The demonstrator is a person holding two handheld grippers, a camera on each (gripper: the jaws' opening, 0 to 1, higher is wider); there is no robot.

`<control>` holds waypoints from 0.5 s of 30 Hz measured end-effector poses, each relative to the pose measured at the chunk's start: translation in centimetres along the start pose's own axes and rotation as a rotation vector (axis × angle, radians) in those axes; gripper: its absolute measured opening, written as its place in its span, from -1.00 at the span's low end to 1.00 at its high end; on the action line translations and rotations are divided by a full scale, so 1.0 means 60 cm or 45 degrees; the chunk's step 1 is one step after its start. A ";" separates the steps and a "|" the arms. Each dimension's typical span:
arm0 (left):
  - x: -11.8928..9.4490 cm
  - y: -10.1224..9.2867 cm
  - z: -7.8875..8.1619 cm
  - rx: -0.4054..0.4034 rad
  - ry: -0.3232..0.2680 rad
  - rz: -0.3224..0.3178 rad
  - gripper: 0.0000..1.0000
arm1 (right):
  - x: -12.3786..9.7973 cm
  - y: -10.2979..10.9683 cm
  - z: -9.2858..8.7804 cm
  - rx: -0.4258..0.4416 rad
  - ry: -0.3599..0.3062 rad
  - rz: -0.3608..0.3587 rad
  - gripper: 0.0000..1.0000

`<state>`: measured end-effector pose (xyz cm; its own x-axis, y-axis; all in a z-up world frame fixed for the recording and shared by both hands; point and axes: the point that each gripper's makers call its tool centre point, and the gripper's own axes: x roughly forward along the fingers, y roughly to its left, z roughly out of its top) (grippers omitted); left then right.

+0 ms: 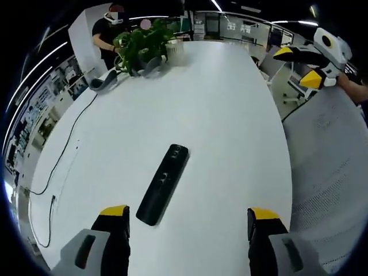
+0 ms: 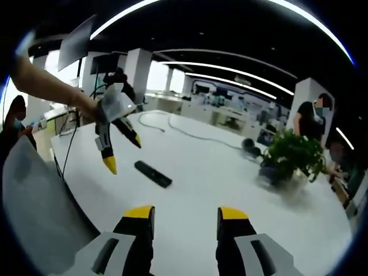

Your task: Press the specified remote control buttons in sequence, fully releasing each button before pressing the next.

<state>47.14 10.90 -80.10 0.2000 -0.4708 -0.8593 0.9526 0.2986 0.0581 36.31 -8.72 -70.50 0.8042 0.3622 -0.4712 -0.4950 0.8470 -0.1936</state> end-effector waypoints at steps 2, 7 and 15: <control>0.007 0.004 0.000 0.005 0.011 -0.010 0.75 | 0.001 0.000 -0.001 -0.019 0.010 -0.004 -0.20; 0.024 0.016 -0.012 0.008 0.066 -0.040 0.63 | 0.001 -0.004 -0.004 -0.015 0.021 -0.017 -0.21; 0.040 0.025 -0.012 -0.042 0.047 -0.100 0.48 | -0.001 -0.011 0.002 0.018 -0.008 -0.036 -0.25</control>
<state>48.89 10.85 -82.43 0.1155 -0.4630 -0.8788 0.9568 0.2895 -0.0268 36.65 -9.26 -70.27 0.8201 0.3402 -0.4601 -0.4671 0.8625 -0.1948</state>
